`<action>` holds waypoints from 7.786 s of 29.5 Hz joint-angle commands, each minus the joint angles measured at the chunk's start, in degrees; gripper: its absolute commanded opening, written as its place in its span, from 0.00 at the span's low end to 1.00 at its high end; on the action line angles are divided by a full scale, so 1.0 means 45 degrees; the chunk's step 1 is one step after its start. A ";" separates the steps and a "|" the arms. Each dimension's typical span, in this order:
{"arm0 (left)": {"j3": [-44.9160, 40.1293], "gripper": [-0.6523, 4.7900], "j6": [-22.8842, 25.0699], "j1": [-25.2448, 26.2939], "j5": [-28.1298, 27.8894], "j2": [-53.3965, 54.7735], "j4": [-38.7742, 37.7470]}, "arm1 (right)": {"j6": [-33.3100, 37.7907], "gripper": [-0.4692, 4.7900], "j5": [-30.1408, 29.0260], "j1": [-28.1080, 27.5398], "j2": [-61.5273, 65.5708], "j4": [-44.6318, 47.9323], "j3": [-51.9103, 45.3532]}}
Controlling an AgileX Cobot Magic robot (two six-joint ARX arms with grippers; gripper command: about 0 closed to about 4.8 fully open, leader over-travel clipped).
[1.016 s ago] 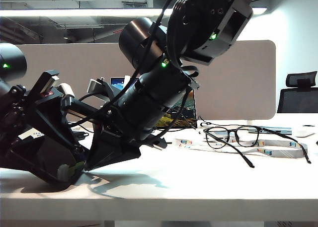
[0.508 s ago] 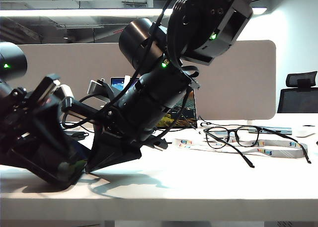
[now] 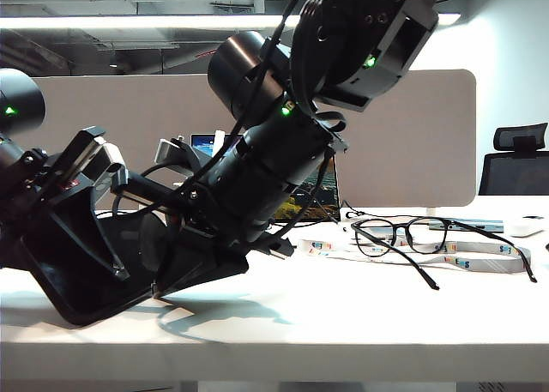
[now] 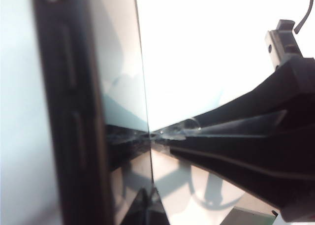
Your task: Pick up the black phone, pick up the charger plug, insert the charger plug into the phone's charging port, and finally place the connected phone back on the desk.
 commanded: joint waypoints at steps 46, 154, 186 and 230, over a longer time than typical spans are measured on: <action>0.0763 0.11 0.4206 -0.0432 0.1073 -0.7159 0.0695 | -0.2730 0.08 -0.5731 -0.2963 -0.8801 -0.3419 0.0117; 0.0763 0.11 -0.0578 -0.3881 0.3832 -0.7655 0.8034 | -0.1622 0.19 -0.8845 -0.2569 -0.9335 0.1889 0.0146; 0.0763 0.89 -0.3055 -0.3861 0.1530 -0.7655 1.1725 | 0.0539 0.09 -0.7504 -0.3385 -1.0312 0.6562 0.0151; 0.0763 0.98 -0.7091 -0.3876 -0.0986 -0.7174 1.6208 | 0.2725 0.09 -0.5173 -0.2249 -0.8607 1.1419 0.0151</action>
